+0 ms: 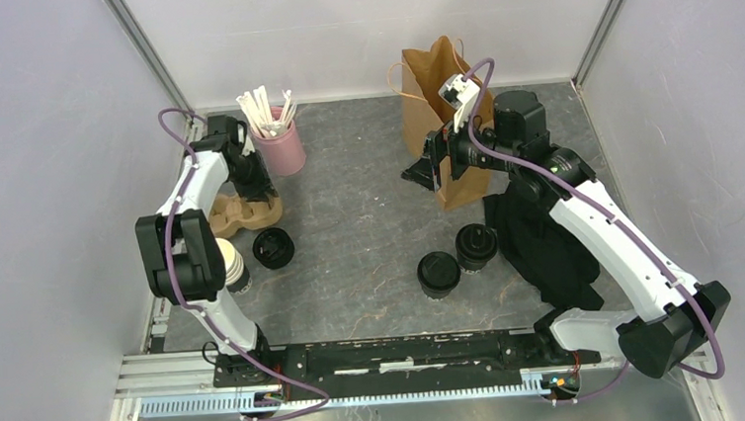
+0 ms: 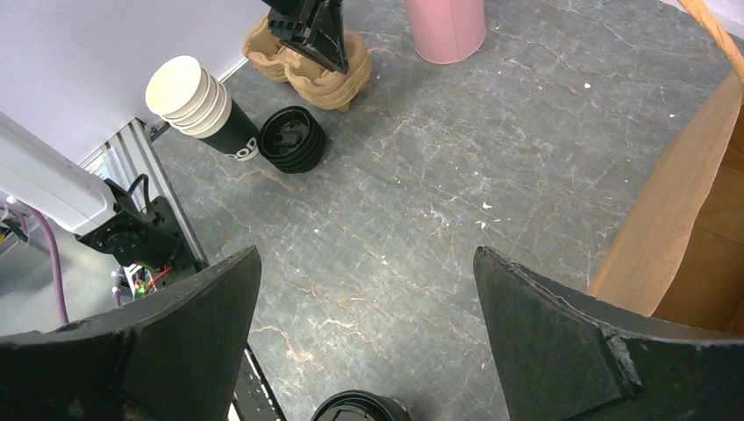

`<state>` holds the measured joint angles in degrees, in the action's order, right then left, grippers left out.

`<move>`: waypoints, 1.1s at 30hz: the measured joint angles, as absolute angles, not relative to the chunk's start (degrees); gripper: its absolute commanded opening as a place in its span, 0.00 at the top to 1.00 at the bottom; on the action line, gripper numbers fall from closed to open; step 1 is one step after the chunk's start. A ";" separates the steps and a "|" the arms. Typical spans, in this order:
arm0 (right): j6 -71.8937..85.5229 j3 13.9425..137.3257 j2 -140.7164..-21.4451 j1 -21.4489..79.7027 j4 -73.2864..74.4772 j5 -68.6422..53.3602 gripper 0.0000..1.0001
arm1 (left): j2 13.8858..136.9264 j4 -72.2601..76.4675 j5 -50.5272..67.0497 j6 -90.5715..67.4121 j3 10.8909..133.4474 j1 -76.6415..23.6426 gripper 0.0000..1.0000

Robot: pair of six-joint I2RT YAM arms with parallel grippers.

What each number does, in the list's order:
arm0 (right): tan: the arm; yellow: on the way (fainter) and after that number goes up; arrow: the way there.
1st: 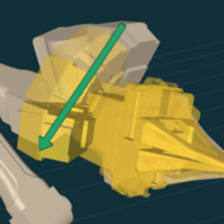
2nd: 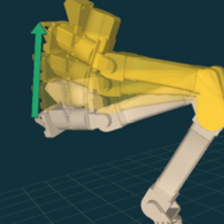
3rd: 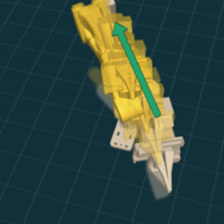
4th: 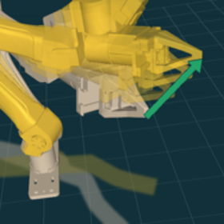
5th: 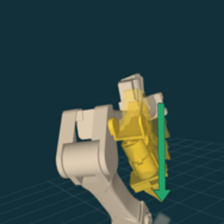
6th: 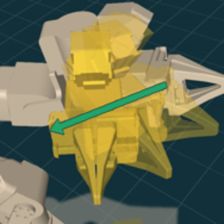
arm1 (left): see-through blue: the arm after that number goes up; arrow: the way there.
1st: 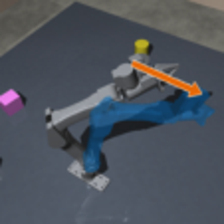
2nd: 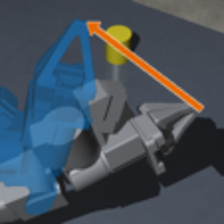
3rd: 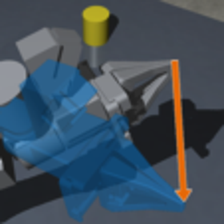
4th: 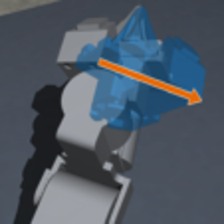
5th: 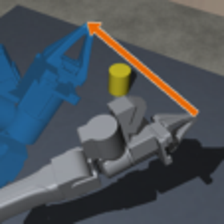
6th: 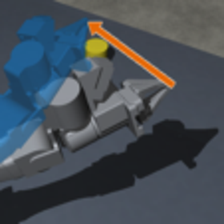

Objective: Pack the takeout coffee

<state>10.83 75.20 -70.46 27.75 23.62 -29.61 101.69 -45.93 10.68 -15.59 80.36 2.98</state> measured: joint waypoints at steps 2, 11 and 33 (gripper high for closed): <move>10.83 75.18 -70.43 27.75 23.62 -29.67 0.02 | 101.30 -45.84 10.85 -15.55 80.20 2.98 0.62; 10.85 75.09 -70.28 27.75 23.62 -29.80 0.02 | 101.12 -45.36 11.11 -15.35 80.16 2.96 0.53; 11.53 74.00 -69.69 27.75 23.11 -30.00 0.02 | 103.15 -44.66 9.41 -15.31 80.16 2.44 0.71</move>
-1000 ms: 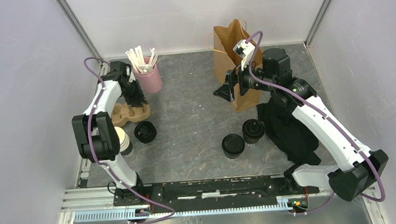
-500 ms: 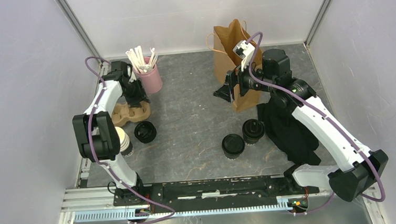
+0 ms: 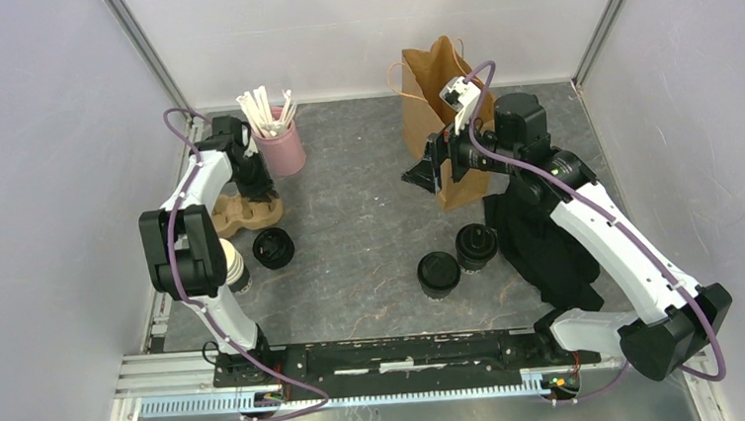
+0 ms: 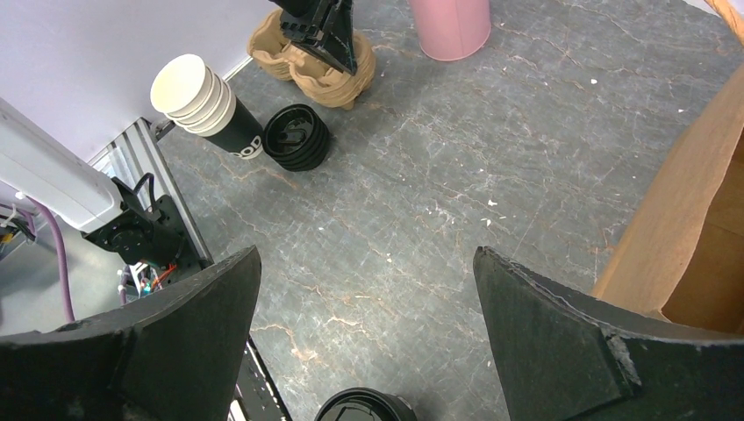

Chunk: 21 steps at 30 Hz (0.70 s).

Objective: Pack the takeout coffee

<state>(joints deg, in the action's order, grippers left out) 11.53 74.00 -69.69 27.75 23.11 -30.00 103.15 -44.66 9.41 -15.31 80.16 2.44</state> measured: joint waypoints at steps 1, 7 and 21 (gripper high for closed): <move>11.53 74.00 -69.69 27.75 23.11 -30.00 0.02 | 103.15 -44.69 9.32 -15.31 80.16 2.44 0.71; 11.51 73.89 -69.69 27.75 22.83 -30.02 0.02 | 103.13 -44.80 9.17 -15.29 80.20 2.39 0.80; 11.68 72.69 -69.38 27.75 22.70 -30.63 0.02 | 96.75 -45.71 8.05 -15.27 80.18 2.37 0.92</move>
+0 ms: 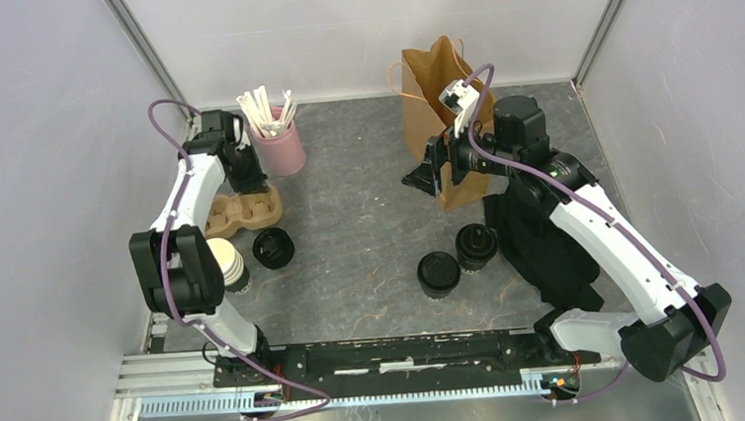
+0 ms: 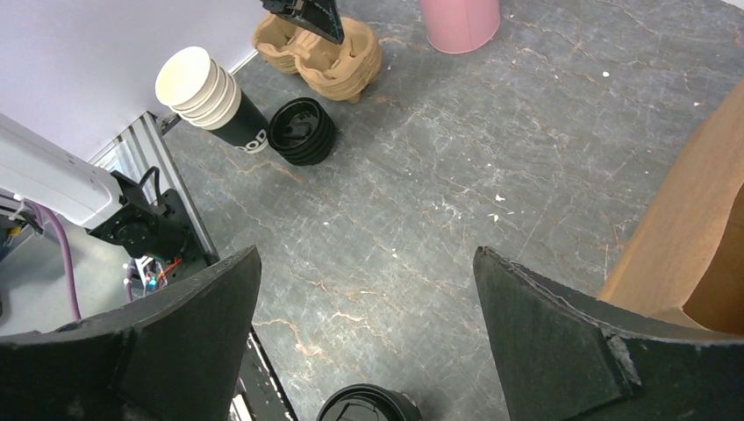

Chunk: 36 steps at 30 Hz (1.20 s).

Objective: Pack the takeout coffee

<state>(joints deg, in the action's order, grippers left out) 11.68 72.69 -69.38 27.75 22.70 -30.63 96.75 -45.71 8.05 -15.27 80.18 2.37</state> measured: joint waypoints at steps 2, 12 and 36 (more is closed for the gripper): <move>11.94 72.69 -69.43 27.75 22.37 -31.09 0.02 | 95.92 -45.76 7.81 -14.68 80.18 2.37 0.92; 13.93 77.54 -77.60 31.79 20.18 -32.23 0.04 | 95.26 -46.33 6.26 -13.85 79.29 1.80 0.47; 13.61 79.29 -79.13 37.32 21.63 -29.34 0.04 | 102.98 -50.72 -10.17 -13.87 82.08 -9.13 0.73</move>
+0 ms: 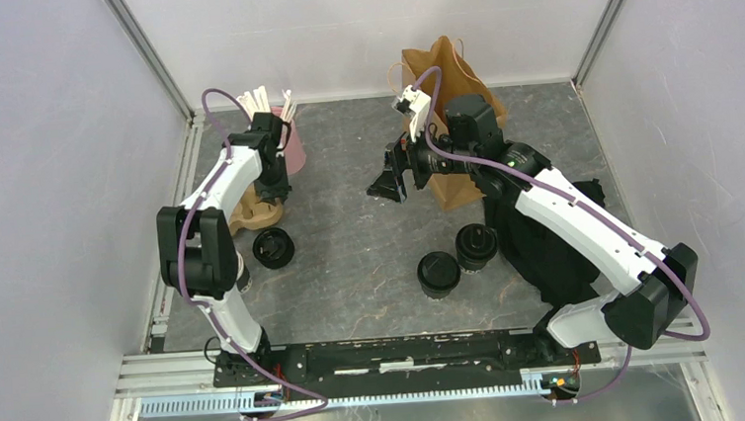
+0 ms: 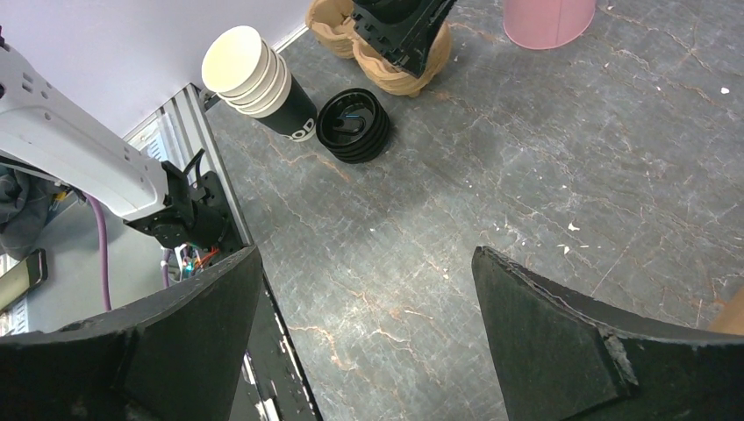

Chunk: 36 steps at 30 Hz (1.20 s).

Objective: Pack the takeout coffee

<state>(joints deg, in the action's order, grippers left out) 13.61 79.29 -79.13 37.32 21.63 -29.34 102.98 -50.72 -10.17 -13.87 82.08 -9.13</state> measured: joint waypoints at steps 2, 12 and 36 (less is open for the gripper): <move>13.58 79.29 -79.11 37.32 21.65 -29.34 0.03 | 103.44 -50.94 -10.37 -13.87 82.83 -9.13 0.73; 13.32 79.29 -79.13 37.32 21.69 -29.36 0.04 | 104.64 -51.16 -10.44 -13.87 84.07 -9.13 0.70; 13.21 79.24 -79.11 37.32 21.67 -29.41 0.03 | 104.64 -51.16 -9.23 -13.87 83.85 -7.09 0.69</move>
<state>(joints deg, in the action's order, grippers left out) 13.21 79.24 -79.11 37.32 21.67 -29.41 104.64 -51.16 -9.23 -13.87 83.85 -7.09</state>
